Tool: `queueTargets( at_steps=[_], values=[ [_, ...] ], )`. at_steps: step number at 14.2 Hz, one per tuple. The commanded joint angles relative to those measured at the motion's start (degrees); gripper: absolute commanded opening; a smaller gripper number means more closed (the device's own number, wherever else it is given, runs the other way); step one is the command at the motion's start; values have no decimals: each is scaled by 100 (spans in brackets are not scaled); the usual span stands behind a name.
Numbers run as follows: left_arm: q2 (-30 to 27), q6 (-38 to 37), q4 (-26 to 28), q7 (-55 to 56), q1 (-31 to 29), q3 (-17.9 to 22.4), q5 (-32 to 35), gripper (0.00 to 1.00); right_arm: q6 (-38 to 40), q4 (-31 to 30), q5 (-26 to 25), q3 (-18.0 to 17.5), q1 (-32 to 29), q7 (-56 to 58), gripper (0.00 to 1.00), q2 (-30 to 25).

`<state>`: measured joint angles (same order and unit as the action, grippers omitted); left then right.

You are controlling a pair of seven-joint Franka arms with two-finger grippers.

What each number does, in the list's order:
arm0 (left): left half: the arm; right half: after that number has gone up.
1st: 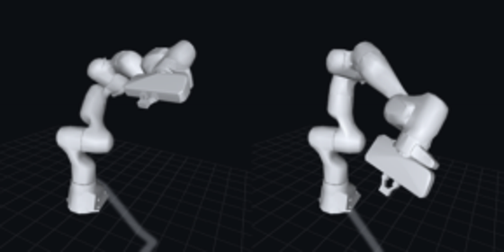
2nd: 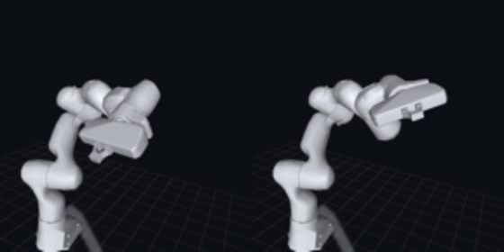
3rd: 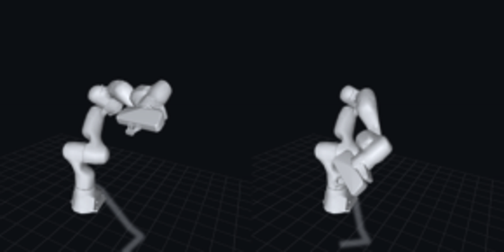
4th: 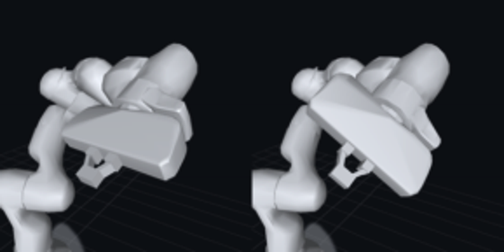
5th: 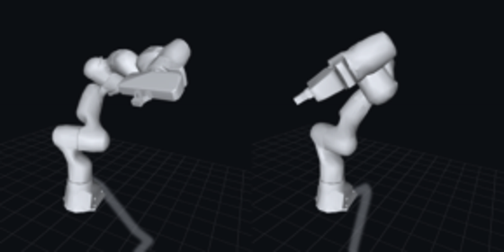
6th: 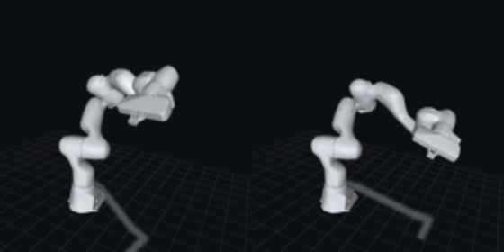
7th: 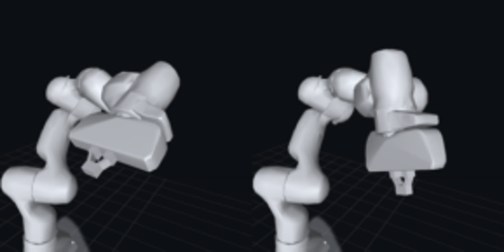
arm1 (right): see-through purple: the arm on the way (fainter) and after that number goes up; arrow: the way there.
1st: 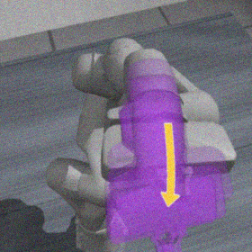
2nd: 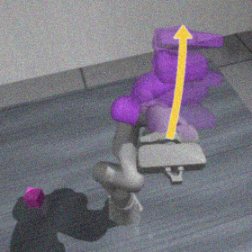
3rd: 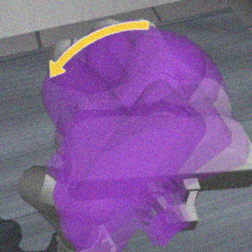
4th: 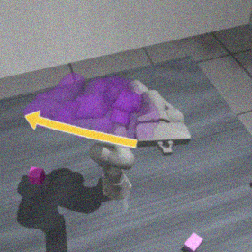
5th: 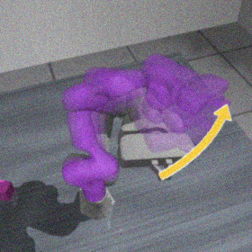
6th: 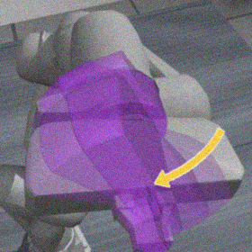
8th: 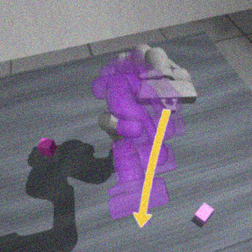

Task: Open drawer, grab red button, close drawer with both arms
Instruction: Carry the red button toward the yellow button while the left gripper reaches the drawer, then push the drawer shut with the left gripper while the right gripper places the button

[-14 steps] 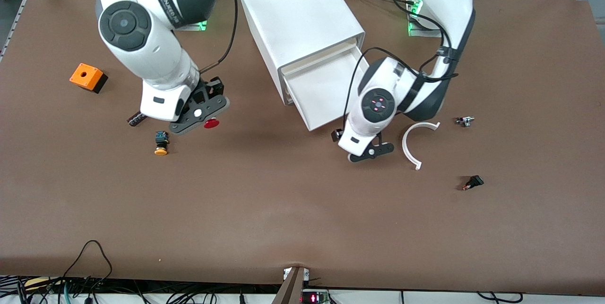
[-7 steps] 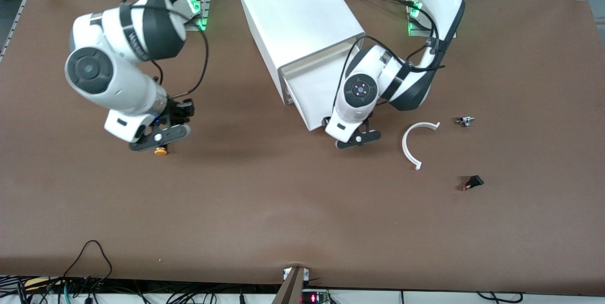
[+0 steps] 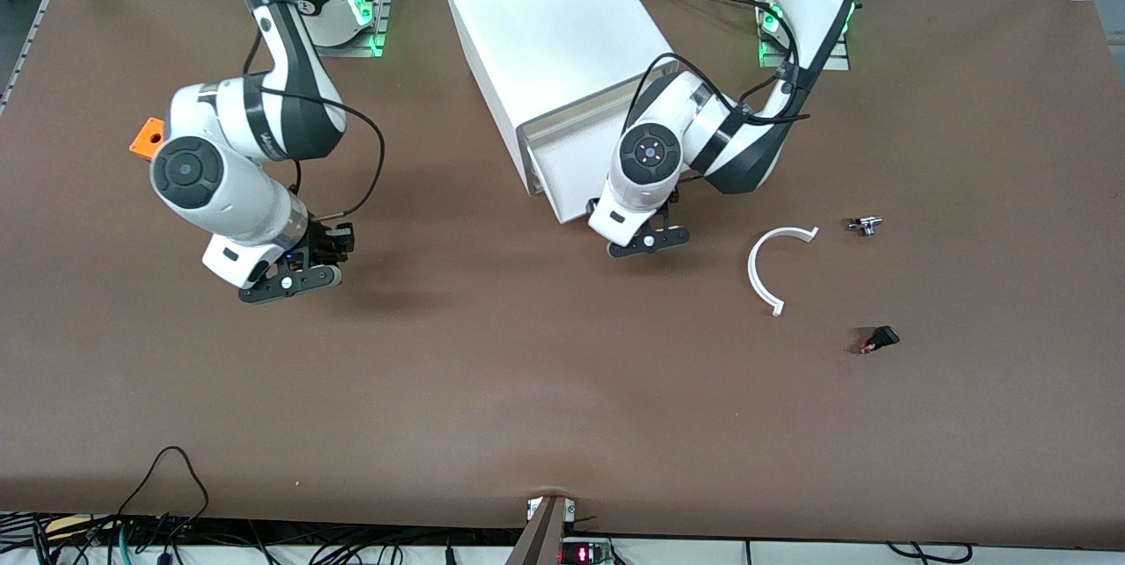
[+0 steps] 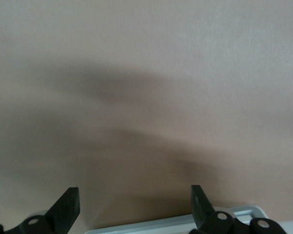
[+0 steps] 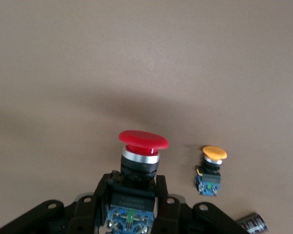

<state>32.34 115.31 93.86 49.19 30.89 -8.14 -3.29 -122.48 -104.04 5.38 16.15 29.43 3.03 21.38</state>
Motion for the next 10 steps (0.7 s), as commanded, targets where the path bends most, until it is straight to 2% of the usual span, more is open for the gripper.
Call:
queueTargets(
  at_steps=[1,3,7,10],
  values=[
    [-228,-9,352,64,-21,-161,39,100,-696,-659,-37,-59,2,-57,11,-187],
    [-220,-9,396,64,31,-162,39,100,-1066,-941,-29,-68,2,-48,11,-152],
    [-220,-9,458,73,-30,-408,30,100,-1575,-1311,-20,-182,10,-39,11,182],
    [-263,-96,484,240,-56,-618,-5,100,-1892,-1355,42,-270,19,-57,11,516]
  ],
)
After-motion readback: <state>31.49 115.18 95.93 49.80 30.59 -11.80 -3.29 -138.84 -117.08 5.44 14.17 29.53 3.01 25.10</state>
